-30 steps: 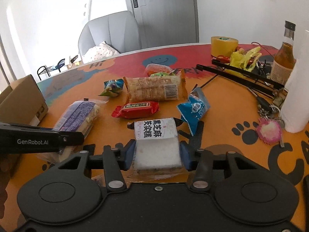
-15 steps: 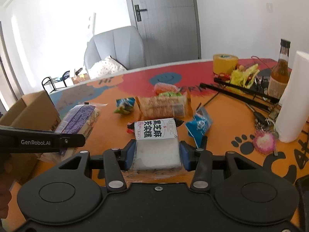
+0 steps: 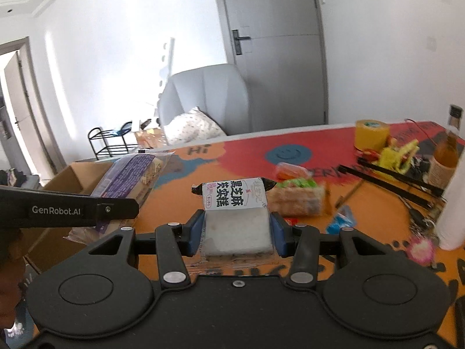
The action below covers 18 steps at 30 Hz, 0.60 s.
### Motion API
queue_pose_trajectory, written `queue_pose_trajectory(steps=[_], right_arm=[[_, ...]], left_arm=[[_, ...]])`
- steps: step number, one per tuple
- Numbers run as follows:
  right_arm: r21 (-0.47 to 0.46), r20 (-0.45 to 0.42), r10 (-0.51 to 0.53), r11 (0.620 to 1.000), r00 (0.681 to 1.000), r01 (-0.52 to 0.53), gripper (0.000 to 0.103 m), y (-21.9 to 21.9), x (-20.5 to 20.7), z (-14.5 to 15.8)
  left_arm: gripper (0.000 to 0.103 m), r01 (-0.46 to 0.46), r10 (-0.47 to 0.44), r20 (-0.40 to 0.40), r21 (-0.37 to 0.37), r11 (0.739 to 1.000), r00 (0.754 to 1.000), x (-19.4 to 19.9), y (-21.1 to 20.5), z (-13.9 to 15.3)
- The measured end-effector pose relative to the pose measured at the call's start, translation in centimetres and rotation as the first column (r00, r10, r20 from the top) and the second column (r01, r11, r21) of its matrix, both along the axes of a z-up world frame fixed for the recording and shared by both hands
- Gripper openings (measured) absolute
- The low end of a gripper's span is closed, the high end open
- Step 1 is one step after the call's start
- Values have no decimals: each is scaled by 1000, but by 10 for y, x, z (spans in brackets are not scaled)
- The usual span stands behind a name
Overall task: Organize snacks
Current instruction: 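Carry both snacks into the cardboard box and open both grippers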
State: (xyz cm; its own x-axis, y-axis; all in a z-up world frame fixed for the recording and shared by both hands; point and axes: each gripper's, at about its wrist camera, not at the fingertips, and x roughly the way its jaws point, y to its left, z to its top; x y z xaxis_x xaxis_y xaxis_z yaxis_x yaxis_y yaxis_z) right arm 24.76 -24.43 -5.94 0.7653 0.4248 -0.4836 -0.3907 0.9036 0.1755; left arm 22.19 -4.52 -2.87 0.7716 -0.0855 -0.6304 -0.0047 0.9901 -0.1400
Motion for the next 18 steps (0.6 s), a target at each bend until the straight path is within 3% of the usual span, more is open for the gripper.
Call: queue_pose_trajectory(steps=[18], right_arm=[[33,43,144,989,989,-145,46,62,4,20]], left_arm=[[31,-125,124,59,27,992,991,-24,56,32]])
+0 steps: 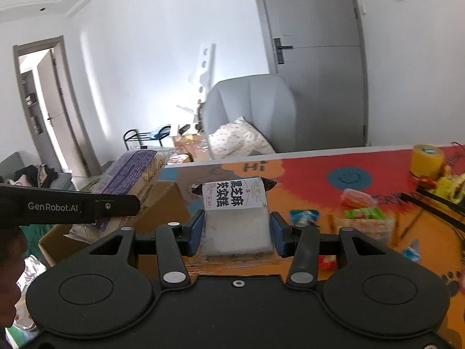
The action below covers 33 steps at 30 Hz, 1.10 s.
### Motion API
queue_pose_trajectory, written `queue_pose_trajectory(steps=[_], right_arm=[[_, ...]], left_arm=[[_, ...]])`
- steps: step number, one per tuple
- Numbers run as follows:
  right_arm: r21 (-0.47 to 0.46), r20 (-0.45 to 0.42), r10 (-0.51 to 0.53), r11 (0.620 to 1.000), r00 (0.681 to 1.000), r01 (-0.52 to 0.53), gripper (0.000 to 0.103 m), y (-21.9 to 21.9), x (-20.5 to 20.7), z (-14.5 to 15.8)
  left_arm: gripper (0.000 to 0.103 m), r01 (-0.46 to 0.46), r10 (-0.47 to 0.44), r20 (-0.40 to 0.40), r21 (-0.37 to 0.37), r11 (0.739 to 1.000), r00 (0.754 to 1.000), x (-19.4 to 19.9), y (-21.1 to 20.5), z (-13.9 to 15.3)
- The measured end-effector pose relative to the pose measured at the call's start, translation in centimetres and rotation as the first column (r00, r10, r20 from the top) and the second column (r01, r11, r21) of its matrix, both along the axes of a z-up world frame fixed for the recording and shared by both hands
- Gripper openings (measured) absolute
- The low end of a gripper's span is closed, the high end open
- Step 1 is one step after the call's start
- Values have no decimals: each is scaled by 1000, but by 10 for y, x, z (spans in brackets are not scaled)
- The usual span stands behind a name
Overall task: Organize snacks
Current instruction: 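Carry both snacks into the cardboard box and open both grippers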
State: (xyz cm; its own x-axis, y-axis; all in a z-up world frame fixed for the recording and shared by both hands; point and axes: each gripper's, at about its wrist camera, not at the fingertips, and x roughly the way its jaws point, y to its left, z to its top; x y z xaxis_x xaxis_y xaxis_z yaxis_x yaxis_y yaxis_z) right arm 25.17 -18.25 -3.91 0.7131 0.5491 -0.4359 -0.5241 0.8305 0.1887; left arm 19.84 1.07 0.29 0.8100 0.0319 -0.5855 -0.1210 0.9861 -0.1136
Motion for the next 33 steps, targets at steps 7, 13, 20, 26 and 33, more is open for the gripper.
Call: queue_pose_trajectory(steps=[7,13,20,26,33], right_arm=[[29,-12,66,997,998,-66,45,24,2,6],[14,-3,113,994,994,-113,45,49,3,11],[-2,-1,150,989,989,-150,45,73,7,13],[-17,-8,166,986,986,-166,46,89,10,11],[-34,-20,187,982,982,-188,46,103,8,9]], left_arm=[[31,-71,71,-3,-2,997,997,-5,30,1],[31,-124,124,-9,-8,992,992,-8,56,-1],[31,-170,170,-22,-23,985,985,-7,85,-7],[31,-175,174,-42,-27,984,984,0,99,-15],[34,-202,200,-57,-40,979,978,-1,110,-21]])
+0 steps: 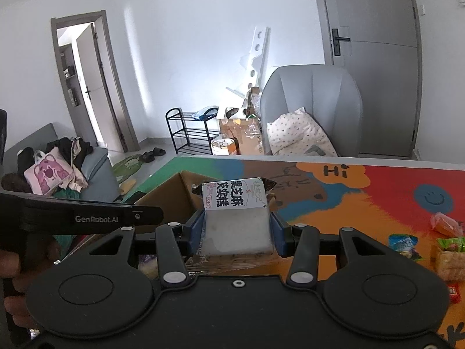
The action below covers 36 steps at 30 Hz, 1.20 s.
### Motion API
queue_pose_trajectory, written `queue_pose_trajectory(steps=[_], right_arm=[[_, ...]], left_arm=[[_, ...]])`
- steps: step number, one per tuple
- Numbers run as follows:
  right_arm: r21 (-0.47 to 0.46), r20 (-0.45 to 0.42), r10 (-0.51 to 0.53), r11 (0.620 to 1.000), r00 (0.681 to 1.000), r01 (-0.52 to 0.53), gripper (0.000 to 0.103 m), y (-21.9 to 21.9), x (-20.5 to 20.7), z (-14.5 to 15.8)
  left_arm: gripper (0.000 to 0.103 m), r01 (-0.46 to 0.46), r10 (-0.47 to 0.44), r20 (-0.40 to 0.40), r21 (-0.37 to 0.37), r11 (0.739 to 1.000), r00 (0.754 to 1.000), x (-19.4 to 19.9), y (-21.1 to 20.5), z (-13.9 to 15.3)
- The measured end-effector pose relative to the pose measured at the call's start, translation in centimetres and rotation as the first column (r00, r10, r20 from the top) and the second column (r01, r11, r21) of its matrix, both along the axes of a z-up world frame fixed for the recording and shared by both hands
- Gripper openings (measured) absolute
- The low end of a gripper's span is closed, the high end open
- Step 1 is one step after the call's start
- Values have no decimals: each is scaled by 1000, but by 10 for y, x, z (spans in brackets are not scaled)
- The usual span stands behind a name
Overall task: Organize snacks
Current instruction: 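Carry both snacks into the cardboard box and open both grippers, then move both tools back over the remaining snacks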
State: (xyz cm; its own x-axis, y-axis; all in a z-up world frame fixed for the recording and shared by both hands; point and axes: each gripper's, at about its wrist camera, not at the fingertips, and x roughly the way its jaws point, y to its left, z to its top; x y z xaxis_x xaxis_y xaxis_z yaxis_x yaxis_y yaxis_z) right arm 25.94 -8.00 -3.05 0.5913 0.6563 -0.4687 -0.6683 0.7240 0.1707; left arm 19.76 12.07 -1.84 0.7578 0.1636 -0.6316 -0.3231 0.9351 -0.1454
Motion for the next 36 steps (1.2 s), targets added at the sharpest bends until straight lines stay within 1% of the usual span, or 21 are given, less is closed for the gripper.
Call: queue_pose_trajectory(steps=[4,5,7,9,13,14,15,17,22,27,30,36], right_arm=[[1,-9,2,1000,1000,-2,46,5,2,2],[7,-9,2,1000,1000,-2,46,5,2,3],[30,-7,1,1000,1000,0,53,2,2,6],[32,5,-15,999,1000,15,55,-2,0,9],[35,-2,-42,999,999,42,57,-13,1,10],[35,-4,-52,998,999,52,58,-18,0,10],[33,-4,-60,998,998,60,59,-21,0,9],[30,-9,-80,996,997,80,62,-31,0,7],[20,-35,-138,990,990,138,65,-59,-1,0],[18,-44,-197,980,979,198,74,-88,-2,-3],[23,-48,-233,972,971,235,75,-107,-2,-4],[25,-55,-299,953,953,301,75,-141,-1,-8]], left_arm=[[36,-13,13,1,-7,1000,1000,-6,4,2],[38,-13,13,4,-10,1000,1000,-7,4,2],[47,-16,16,11,-20,1000,1000,-8,5,3],[58,-17,18,17,-26,1000,1000,-6,5,5],[67,-18,19,26,-17,1000,999,-7,3,7],[70,-17,18,29,-16,1000,999,-6,1,7],[74,-17,18,34,-16,1000,999,-6,0,8],[77,-18,19,43,-13,1000,999,-7,-3,8],[80,13,-13,50,-9,1000,999,-4,-20,10],[88,63,-62,82,1,998,995,-3,-45,13],[90,100,-100,89,3,995,991,1,-61,15],[91,166,-166,90,5,986,982,9,-94,15]])
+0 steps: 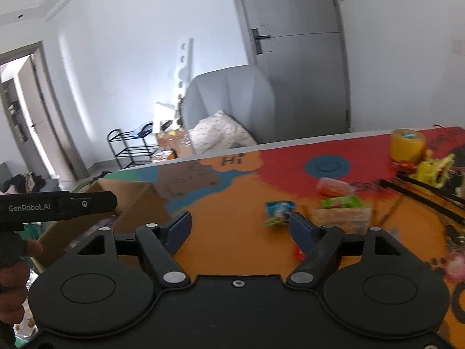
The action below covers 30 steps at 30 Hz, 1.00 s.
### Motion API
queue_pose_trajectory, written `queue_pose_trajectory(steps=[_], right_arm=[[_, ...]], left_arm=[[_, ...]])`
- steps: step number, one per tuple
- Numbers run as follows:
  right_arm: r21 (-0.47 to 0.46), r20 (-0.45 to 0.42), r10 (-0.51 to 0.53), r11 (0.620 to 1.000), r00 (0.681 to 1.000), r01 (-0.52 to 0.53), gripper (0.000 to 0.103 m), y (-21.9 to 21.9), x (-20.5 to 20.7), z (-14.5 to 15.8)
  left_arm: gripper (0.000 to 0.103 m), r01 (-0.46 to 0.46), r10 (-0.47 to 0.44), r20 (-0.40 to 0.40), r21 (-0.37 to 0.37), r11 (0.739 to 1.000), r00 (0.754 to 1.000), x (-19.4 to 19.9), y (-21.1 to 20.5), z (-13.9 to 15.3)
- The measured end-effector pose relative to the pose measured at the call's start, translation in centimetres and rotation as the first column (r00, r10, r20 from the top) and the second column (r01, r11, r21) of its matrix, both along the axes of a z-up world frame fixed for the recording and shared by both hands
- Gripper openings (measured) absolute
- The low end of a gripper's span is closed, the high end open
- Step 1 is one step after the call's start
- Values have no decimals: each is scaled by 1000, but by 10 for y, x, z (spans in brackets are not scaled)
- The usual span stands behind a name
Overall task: Organize snacks
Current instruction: 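Move both tools back over the remaining snacks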
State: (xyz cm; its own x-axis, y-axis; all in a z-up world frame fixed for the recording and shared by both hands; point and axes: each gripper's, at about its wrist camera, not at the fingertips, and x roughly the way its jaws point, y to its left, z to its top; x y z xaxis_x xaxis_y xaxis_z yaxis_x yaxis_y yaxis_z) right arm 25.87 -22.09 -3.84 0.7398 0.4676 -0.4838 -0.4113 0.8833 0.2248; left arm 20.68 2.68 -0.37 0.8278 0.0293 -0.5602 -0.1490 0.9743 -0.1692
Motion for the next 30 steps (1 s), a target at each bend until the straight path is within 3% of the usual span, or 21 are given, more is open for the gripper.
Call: queue_pose_trajectory(steps=[16,30], right_arm=[[-7,-12,-70,998,997,70,75,-66,4,-20],[3,-59,-109,994,992,110,64,-97,29,-46]], left_arm=[[91,98,-97,-41,10,995,994,28,-68,-13],[91,139,-137,-93,18,990,986,59,-110,-34]])
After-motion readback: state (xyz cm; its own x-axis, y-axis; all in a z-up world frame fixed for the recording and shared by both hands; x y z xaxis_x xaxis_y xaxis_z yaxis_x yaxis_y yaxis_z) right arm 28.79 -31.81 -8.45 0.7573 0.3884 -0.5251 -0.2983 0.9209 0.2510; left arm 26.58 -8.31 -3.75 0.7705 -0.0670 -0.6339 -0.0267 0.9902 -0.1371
